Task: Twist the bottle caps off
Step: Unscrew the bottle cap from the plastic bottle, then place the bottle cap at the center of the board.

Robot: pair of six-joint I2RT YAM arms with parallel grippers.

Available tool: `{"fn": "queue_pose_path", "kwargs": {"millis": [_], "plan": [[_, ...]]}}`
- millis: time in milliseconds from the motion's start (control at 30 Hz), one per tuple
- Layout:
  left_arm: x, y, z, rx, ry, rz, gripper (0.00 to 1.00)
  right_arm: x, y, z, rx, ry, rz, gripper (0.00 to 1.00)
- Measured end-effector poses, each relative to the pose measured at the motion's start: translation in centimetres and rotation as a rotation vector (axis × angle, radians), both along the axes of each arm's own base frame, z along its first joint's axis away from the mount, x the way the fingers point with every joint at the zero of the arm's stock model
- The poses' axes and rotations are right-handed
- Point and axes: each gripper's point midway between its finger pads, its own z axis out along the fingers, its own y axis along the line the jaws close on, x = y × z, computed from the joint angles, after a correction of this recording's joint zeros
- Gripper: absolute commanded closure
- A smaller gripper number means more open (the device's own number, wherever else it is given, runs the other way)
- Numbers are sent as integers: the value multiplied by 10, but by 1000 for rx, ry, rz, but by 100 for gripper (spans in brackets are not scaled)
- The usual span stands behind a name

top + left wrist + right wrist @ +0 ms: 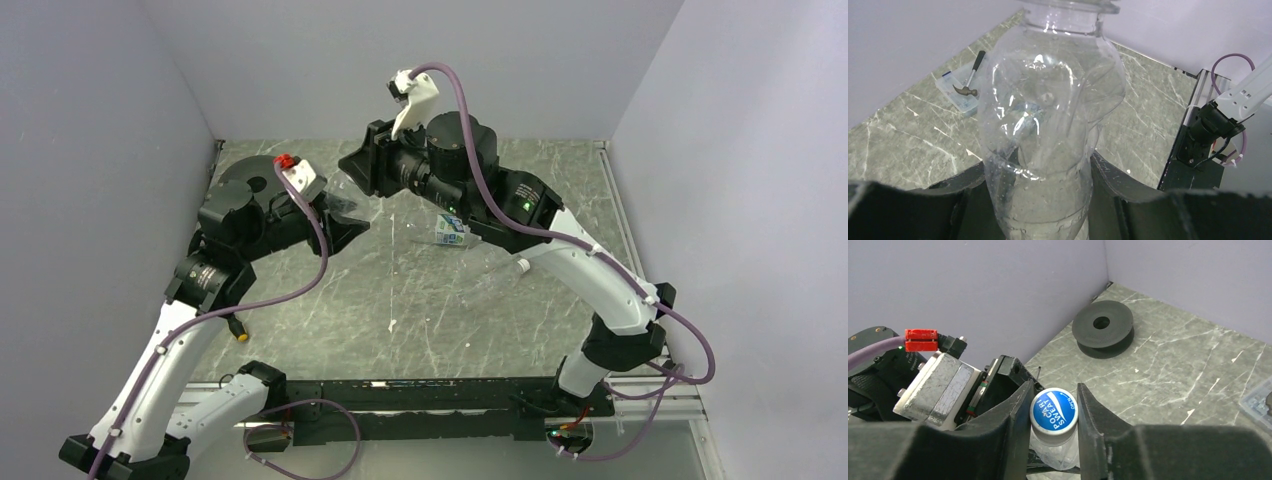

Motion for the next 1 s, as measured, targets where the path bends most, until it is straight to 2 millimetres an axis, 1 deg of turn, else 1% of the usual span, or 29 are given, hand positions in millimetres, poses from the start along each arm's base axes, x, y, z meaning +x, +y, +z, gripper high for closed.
{"fn": "queue_pose_path", "kwargs": {"millis": [67, 200, 300, 433, 467, 533, 633, 700, 767, 833, 867, 933, 1000], "plan": [[-1, 0, -1, 1, 4, -1, 62, -1, 0, -1, 3, -2, 5, 80], [-5, -3, -6, 2, 17, -31, 61, -3, -1, -4, -2, -17, 38, 79], [-16, -9, -5, -15, 37, -99, 61, -8, -5, 0, 24, -42, 124, 80], [-43, -20, -1, -47, 73, -257, 62, -8, -22, 20, 101, -128, 233, 82], [-53, -23, 1, -59, 85, -307, 62, -10, -30, 27, 122, -160, 265, 82], [-63, -25, 2, -66, 95, -364, 63, -15, -37, 38, 143, -203, 300, 82], [-73, -26, 1, -68, 113, -420, 63, -31, -47, 58, 171, -279, 352, 83], [-77, -27, 0, -68, 117, -441, 62, -36, -55, 61, 174, -307, 342, 83], [-80, -27, 0, -67, 115, -458, 62, -34, -65, 49, 153, -299, 301, 81], [-82, -27, -1, -65, 112, -471, 62, -25, -74, 20, 108, -261, 234, 80], [-82, -27, -1, -62, 105, -478, 62, -20, -77, 0, 77, -233, 199, 80], [-84, -27, -2, -50, 76, -496, 62, -11, -85, -53, 0, -158, 138, 79], [-86, -26, -5, -34, 55, -505, 62, -8, -94, -128, -93, -46, 88, 81]]}}
